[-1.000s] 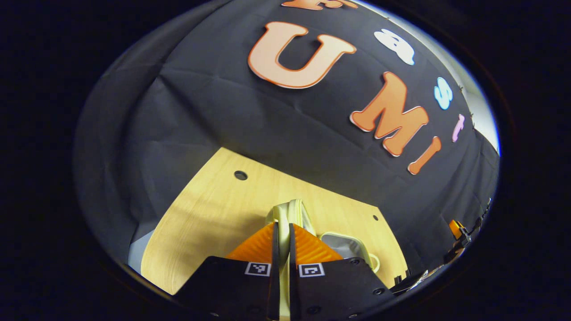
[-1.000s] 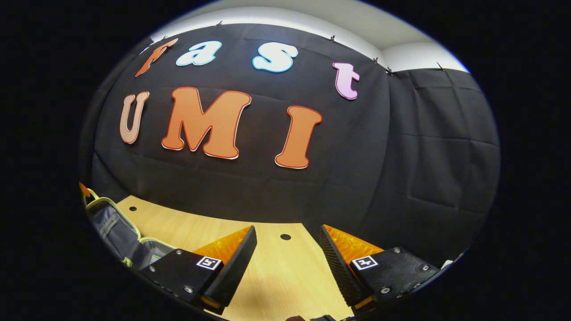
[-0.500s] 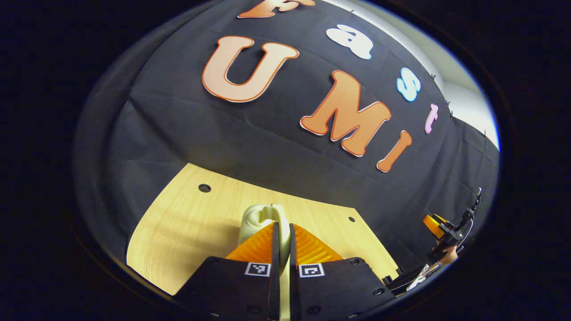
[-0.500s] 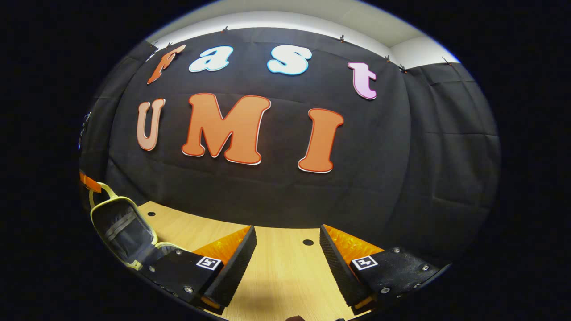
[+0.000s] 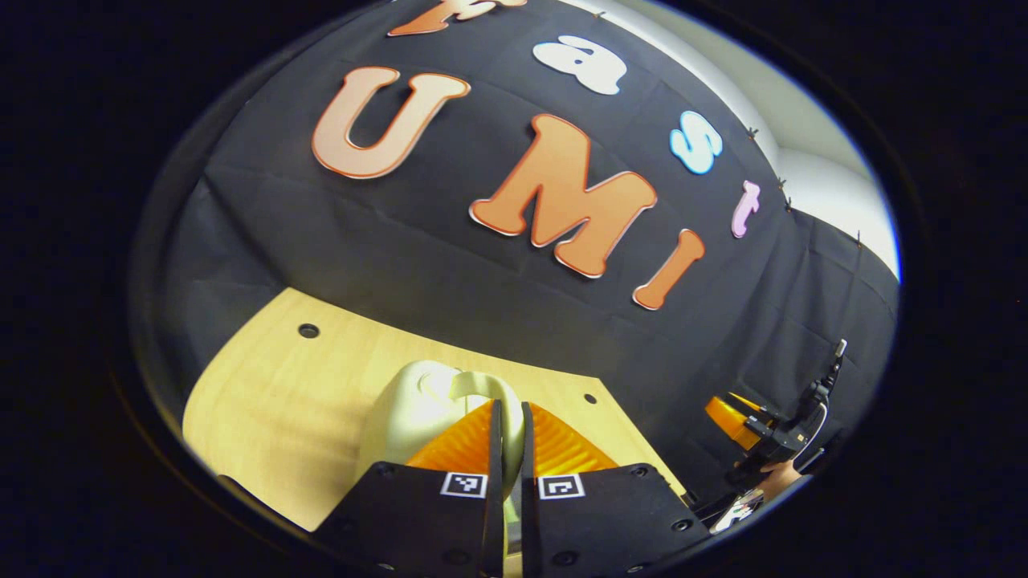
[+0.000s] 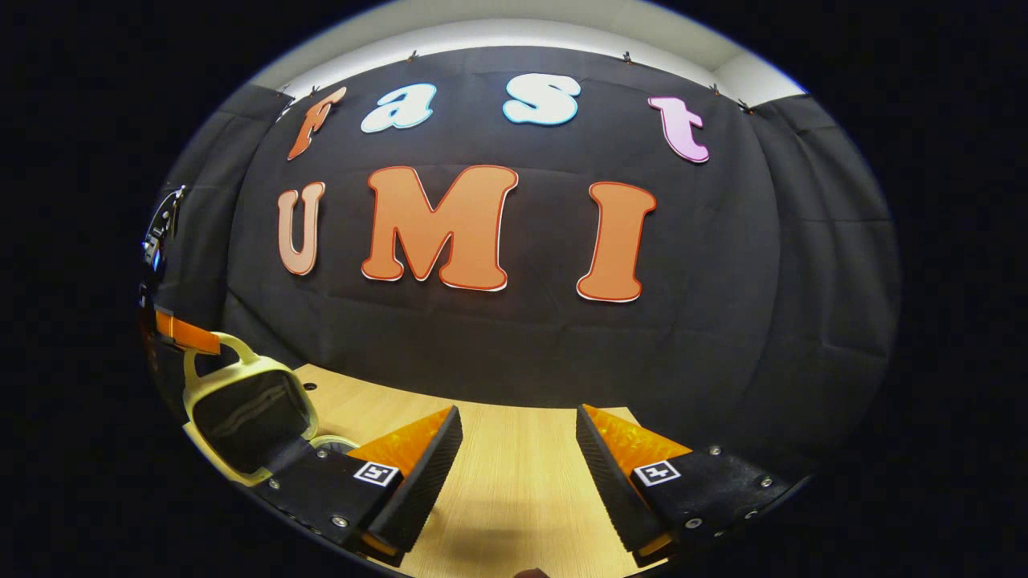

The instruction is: First open the suitcase, pack the skin care products into it, and then close the suitcase.

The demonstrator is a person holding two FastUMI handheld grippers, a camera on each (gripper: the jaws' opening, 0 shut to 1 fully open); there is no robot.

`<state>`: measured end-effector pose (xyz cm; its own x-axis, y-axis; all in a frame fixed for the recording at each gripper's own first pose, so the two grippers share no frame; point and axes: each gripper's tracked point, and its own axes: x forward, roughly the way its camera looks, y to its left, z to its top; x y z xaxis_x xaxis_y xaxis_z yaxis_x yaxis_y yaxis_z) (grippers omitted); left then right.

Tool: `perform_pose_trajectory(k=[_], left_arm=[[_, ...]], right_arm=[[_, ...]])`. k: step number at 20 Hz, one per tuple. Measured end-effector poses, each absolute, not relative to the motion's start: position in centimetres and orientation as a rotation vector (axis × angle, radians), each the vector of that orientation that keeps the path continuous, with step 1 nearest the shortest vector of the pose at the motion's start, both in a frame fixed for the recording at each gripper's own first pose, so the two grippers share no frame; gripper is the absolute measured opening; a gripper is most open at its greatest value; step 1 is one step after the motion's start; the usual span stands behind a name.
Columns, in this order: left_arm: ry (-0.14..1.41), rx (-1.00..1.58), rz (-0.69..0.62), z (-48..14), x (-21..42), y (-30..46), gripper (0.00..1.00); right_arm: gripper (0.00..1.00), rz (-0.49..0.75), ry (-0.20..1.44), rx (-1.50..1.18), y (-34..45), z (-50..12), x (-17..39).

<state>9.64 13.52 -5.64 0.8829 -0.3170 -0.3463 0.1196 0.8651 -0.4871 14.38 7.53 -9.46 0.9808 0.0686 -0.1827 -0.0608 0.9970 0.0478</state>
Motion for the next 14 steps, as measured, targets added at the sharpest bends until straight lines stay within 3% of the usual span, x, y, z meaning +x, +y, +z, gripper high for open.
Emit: perform_pose_trajectory(k=[14], left_arm=[[0.588,-0.491,-0.377,-14.1,12.6,-4.0,0.09]], right_arm=[[0.91,0.166,0.221,0.037,6.2,-12.8,14.7]])
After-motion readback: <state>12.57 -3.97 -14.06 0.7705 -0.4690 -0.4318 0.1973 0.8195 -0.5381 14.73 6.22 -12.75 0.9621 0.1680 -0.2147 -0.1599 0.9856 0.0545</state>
